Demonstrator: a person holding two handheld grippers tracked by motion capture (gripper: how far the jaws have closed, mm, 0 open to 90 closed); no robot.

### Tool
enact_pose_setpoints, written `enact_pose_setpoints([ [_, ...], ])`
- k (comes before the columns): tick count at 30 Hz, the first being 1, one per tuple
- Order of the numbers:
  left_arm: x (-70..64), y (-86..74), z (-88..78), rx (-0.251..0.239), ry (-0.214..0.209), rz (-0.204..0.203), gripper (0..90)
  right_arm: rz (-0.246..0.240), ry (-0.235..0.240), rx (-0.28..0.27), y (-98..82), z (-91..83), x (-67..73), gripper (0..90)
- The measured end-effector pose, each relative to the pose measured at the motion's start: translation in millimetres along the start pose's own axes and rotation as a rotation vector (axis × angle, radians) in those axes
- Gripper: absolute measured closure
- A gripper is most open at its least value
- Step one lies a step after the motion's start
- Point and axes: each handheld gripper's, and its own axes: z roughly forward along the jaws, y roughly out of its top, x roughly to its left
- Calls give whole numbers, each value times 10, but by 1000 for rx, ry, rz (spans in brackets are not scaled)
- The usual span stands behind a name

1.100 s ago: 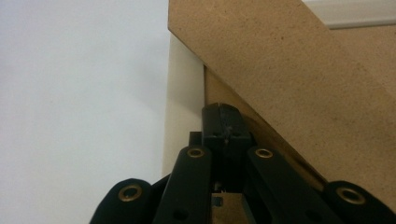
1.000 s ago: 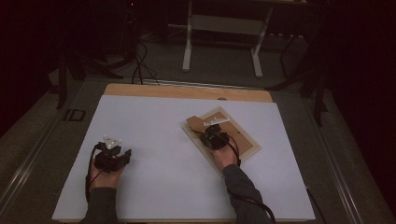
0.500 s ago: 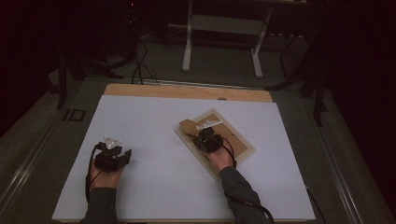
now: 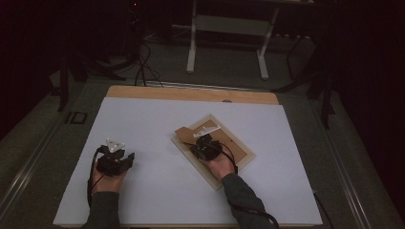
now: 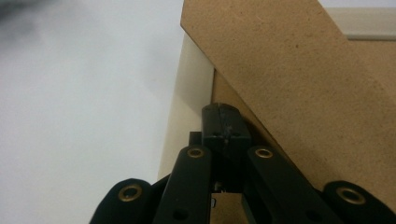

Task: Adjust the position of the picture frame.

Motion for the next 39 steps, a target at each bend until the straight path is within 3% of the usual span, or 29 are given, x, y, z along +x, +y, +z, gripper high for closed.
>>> enact_pose_setpoints([
  [14, -7, -2, 11, 0, -1, 5, 599, -94, 50, 27, -4, 5, 253, 900],
  [22, -38, 3, 28, 9, -16, 22, 603, -181, 98, 59, -61, -59, 361, 900],
  [30, -146, 26, 83, 19, -91, 62, 641, -227, 118, 66, -168, -151, 415, 900],
  [37, -165, 45, 133, 12, -179, 52, 698, -275, 128, 71, -243, -217, 485, 900],
  [39, -192, 48, 155, 15, -198, 61, 715, -262, 134, 58, -277, -246, 478, 900],
])
